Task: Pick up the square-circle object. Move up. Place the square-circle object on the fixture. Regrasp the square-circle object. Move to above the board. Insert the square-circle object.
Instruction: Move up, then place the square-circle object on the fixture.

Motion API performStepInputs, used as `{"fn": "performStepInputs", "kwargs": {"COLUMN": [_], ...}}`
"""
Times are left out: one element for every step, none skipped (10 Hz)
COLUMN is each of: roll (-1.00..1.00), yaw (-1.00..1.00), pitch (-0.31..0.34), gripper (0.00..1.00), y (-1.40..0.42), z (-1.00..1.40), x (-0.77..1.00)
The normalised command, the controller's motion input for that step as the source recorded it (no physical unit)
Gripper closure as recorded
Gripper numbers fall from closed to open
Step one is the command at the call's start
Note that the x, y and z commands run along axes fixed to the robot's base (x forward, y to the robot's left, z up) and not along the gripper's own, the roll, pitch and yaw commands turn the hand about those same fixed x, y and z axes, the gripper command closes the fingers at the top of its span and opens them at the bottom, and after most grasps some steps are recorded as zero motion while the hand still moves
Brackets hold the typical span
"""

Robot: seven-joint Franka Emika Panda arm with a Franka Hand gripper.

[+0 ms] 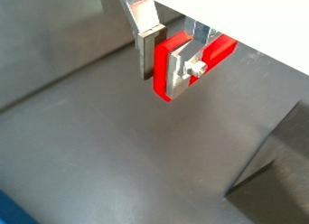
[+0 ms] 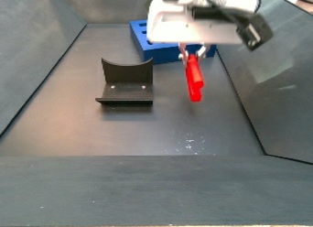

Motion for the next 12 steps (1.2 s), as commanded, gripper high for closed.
{"fn": "performStepInputs", "kwargs": {"roll": [0.00,0.00,0.00,0.00,0.00,0.00,0.00,0.00,0.00,0.00,0.00,0.12], "yaw": [-0.02,0.00,0.00,0.00,0.00,0.00,0.00,0.00,0.00,0.00,0.00,-0.11], "pitch": [0.035,0.000,0.009,0.021,0.023,0.026,0.029,0.041,0.045,0.062,0.080,0.056], "gripper": [1.00,1.00,1.00,1.00,1.00,1.00,1.00,1.00,1.00,1.00,1.00,1.00], "y": [0.01,0.00,0.00,0.00,0.00,0.00,0.00,0.00,0.00,0.00,0.01,0.00], "z": [0.26,1.00,1.00,1.00,1.00,1.00,1.00,0.76,0.65,0.42,0.18,0.09], "x": [-0.02,0.00,0.00,-0.01,-0.01,-0.02,-0.02,-0.01,0.00,0.00,0.01,1.00]}}
